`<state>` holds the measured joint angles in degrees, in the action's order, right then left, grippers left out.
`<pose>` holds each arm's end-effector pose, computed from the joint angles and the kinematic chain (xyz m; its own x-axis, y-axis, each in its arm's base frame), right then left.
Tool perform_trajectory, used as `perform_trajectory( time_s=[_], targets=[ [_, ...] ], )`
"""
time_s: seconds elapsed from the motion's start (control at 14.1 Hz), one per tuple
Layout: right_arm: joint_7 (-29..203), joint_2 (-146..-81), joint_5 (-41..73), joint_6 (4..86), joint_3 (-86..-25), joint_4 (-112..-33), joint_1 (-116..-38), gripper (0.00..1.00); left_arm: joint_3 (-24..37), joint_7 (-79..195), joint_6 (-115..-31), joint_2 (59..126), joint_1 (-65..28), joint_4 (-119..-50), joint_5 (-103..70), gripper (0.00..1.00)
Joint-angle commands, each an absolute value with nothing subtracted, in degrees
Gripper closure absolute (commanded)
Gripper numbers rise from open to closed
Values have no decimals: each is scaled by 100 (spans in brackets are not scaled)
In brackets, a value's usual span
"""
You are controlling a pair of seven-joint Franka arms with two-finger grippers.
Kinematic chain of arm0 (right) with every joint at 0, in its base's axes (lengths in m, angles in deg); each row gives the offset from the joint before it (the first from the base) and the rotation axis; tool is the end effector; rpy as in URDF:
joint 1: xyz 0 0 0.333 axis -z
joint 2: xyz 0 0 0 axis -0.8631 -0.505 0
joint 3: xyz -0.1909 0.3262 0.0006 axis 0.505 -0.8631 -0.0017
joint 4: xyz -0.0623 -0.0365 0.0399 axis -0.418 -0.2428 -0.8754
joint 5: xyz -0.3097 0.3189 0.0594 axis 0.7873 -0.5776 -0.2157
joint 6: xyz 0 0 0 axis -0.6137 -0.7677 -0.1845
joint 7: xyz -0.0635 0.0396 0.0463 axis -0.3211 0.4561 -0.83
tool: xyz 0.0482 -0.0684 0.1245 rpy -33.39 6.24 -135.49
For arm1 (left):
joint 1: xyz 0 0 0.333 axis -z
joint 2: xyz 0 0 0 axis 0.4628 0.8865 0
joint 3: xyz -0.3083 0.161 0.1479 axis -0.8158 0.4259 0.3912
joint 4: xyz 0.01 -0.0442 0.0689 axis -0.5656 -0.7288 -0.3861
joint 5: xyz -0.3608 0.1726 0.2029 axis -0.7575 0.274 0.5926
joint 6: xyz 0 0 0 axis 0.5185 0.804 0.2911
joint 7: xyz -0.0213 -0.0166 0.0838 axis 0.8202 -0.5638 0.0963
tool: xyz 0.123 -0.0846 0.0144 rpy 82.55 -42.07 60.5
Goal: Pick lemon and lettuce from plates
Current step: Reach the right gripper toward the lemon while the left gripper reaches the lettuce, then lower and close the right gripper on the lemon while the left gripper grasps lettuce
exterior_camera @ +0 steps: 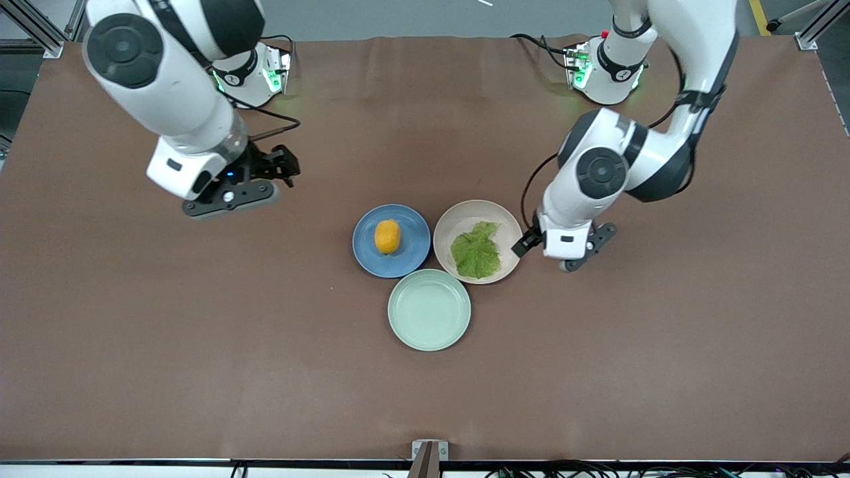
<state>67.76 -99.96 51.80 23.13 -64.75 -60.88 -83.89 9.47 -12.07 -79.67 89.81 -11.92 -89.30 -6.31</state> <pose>0.5949 0.3139 0.5618 0.9695 0.2346 -0.0712 0.2344 -0.9721 -0.0116 0.6101 -0.3514 0.3040 0.6889 0.7187 -0.0943 0.7202 -0.6934 -0.0225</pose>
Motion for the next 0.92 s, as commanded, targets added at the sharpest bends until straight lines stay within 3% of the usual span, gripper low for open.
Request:
perform_trajectory(
  time_s=[0.0, 0.57, 0.85],
  targets=[
    [5868, -10334, 5062, 2742, -6434, -6220, -8883, 0, 969, -2404, -8522, 9376, -981, -8884, -272, 0],
    [5293, -11459, 4596, 5343, -6452, -7301, -9236, 0, 977, -4595, -9622, 10282, -577, -8805, 257, 14],
    [5047, -11890, 4560, 5688, -6443, -7346, -9315, 0, 969, -4631, -9640, 10458, -490, -8805, 248, 21]
  ],
)
